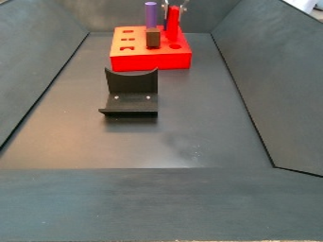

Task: Pick up the star object. Move up. Move to above the board. Insert the star object.
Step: Insert the star object.

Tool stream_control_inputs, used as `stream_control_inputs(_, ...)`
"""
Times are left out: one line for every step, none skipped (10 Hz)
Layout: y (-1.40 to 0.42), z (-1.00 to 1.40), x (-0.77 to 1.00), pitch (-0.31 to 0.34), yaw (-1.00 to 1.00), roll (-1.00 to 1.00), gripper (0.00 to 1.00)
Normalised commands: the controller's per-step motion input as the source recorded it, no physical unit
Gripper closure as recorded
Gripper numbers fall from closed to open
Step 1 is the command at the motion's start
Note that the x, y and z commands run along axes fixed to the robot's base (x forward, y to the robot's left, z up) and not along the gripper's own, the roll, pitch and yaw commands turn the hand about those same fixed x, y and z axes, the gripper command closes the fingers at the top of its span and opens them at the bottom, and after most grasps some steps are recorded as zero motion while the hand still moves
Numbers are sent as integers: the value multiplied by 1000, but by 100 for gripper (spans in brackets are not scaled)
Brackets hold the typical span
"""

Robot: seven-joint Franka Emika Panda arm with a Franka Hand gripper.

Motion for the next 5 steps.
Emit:
stream_control_inputs(-60, -500, -337, -147, 123, 319, 100)
stream_control_inputs(-229, -600, -271, -163, 20, 351, 100)
stream_control_inputs(-80, -17, -174, -51, 0, 16, 100)
stream_control_inputs(0, 0, 26, 23, 0, 0, 100)
stream_control_inputs(0, 0, 0, 0, 0, 0, 100)
